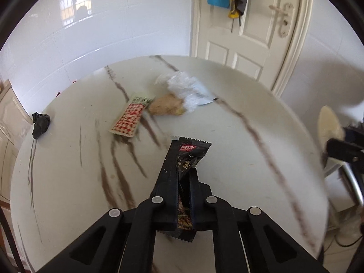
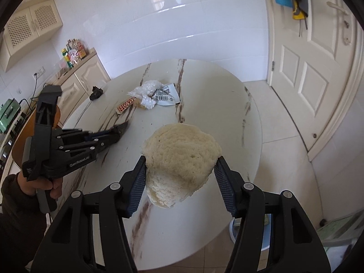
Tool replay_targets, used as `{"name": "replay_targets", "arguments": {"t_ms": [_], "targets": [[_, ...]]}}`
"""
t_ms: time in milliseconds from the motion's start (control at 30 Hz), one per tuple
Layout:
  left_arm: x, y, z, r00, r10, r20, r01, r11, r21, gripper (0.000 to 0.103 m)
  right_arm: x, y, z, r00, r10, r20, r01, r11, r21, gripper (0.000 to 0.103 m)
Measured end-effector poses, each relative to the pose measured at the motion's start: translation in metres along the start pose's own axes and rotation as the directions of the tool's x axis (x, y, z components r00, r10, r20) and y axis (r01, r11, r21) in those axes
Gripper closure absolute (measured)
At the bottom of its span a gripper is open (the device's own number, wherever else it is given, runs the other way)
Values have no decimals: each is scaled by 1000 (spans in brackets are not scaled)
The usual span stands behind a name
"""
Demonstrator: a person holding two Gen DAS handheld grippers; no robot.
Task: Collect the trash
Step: 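Carry the packet and bun over the blue bucket and open both tools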
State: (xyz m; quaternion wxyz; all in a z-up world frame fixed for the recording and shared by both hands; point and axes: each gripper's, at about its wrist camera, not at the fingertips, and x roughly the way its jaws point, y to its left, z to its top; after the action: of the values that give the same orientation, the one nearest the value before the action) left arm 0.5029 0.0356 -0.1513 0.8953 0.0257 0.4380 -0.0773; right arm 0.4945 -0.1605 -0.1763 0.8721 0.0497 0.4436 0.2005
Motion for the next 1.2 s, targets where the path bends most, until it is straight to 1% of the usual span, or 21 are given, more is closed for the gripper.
{"name": "replay_targets", "arguments": {"t_ms": [33,67,133,167,267,367,467,567,600,667,733,900,1033,1133,1200], "targets": [[-7,-6,1,1000,0,14,0,1000,6,99,-3,-1,-2,1000,4,5,-4,1000,4,47],[-15,-14,1,1000,-16,22,16,1000,3,100,-7,-3,-3,1000,8,13,-8,1000,8,47],[-28,-29,3,997,-60,39,60,998,7,100,-16,-7,-5,1000,8,28,-8,1000,14,47],[-37,-42,5,995,-85,54,84,996,14,100,-22,-11,-8,999,13,36,-13,1000,21,47],[-54,-77,10,986,-143,82,139,989,53,99,-47,-27,-18,997,-6,72,2,999,46,47],[-62,-119,13,978,-190,82,182,979,96,99,-71,-47,-31,994,-36,99,29,997,76,47],[-58,-164,15,972,-229,59,218,964,150,99,-92,-70,-46,991,-76,109,64,992,110,47],[-44,-206,15,964,-263,19,254,946,201,99,-110,-97,-64,986,-126,108,110,983,147,47],[-37,-224,14,962,-273,-2,267,938,223,99,-113,-104,-68,986,-132,107,114,981,158,47],[-25,-247,15,960,-277,-29,276,928,250,99,-120,-122,-79,983,-153,102,132,974,186,47],[-6,-272,14,957,-282,-72,291,918,270,99,-125,-142,-88,980,-175,91,152,965,214,47],[47,-308,21,950,-269,-160,307,902,305,98,-123,-187,-114,979,-194,55,171,943,286,47],[82,-326,29,949,-246,-200,300,900,316,97,-107,-212,-127,982,-188,18,172,931,321,47],[106,-336,34,948,-228,-222,292,901,321,90,-92,-229,-135,984,-178,-7,169,923,344,47],[120,-338,40,955,-202,-216,264,911,317,77,-83,-238,-139,985,-172,-19,167,919,357,47]]}}
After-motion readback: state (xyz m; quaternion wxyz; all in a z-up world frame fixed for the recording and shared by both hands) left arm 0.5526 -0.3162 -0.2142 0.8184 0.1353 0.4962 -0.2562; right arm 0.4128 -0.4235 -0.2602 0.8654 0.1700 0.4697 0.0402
